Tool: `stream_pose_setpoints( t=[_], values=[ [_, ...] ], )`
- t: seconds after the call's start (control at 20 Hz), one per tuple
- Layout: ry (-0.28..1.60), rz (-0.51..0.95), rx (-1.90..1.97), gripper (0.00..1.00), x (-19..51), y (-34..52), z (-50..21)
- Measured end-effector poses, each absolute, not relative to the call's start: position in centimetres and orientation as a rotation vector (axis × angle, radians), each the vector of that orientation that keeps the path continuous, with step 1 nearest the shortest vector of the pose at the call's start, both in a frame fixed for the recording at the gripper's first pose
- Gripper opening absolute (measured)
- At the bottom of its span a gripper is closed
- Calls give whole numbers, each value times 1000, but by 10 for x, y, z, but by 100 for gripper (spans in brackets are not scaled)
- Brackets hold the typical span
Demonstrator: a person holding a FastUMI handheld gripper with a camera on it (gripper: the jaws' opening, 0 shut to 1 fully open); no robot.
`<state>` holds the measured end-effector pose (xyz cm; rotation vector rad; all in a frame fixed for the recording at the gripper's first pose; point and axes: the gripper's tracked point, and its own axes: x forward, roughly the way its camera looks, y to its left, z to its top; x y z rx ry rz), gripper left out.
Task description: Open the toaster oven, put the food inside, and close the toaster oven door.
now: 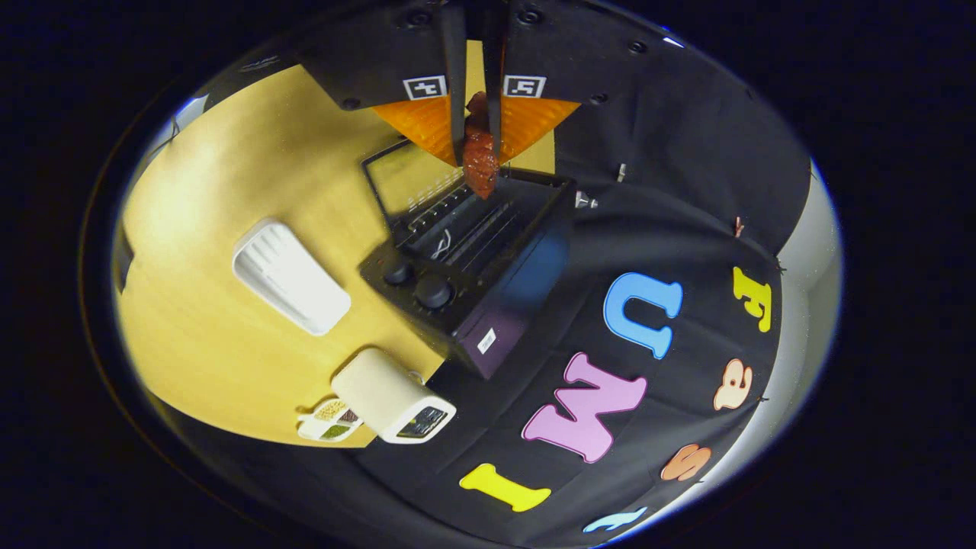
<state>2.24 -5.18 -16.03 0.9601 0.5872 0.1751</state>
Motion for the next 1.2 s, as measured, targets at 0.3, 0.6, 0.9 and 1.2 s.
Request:
stream_pose_setpoints(
  t=[0.3, 0.6, 0.9, 1.2],
  values=[
    [464, 194, 1098, 12, 45, 10, -174],
    [355, 87, 1220, 12, 98, 11, -195],
    [282, -8, 1294, 12, 156, 5, -216],
    [227, -82, 1315, 12, 190, 5, -228]
  ],
)
